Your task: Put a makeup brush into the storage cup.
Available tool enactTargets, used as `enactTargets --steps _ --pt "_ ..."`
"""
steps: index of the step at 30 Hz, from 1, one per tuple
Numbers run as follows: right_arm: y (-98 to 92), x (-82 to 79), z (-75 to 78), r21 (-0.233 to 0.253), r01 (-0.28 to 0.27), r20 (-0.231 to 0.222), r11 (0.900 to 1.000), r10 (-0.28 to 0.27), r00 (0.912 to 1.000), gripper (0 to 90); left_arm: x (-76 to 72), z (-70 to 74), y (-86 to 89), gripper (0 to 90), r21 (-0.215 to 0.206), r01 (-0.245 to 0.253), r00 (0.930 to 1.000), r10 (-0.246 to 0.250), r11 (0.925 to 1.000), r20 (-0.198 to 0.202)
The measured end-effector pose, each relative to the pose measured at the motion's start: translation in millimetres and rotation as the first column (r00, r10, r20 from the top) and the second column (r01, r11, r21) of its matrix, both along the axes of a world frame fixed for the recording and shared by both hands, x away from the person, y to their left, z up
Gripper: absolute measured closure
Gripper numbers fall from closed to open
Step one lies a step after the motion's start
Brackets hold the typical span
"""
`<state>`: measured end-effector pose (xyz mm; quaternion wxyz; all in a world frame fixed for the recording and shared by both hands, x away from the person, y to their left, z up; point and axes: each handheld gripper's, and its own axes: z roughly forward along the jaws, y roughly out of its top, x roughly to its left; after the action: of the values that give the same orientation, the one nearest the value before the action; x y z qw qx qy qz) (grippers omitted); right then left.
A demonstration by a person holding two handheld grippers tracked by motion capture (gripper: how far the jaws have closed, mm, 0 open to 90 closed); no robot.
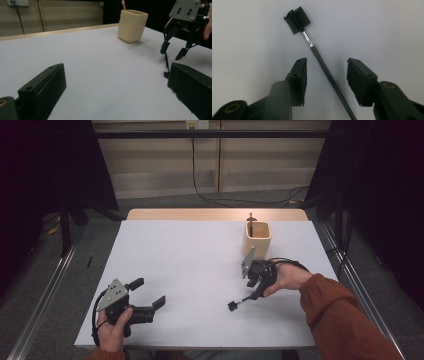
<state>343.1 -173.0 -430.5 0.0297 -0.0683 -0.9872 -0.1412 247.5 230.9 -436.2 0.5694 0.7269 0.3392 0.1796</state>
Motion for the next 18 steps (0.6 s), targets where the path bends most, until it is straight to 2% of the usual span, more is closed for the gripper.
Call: enactTargets --steps 9,15,18 --pt "10.2 -1.3 -9.1 -0.028 -0.044 -0.009 0.999 0.043 0.9990 63.3 0.2 0.0 -0.5 1.9 0.003 0.002 1.0000 -0.002 1.0000 -0.001" --pt "14.9 -3.2 -15.6 -0.063 -0.066 -0.022 0.996 0.065 0.9976 67.0 0.1 -0.1 -0.2 1.9 0.005 0.002 1.0000 -0.002 1.0000 -0.001" --pt "16.1 -4.9 -17.3 -0.072 -0.079 -0.009 0.994 0.079 0.9969 68.5 0.2 -0.2 -0.3 1.9 0.006 0.002 1.0000 -0.002 1.0000 -0.001"
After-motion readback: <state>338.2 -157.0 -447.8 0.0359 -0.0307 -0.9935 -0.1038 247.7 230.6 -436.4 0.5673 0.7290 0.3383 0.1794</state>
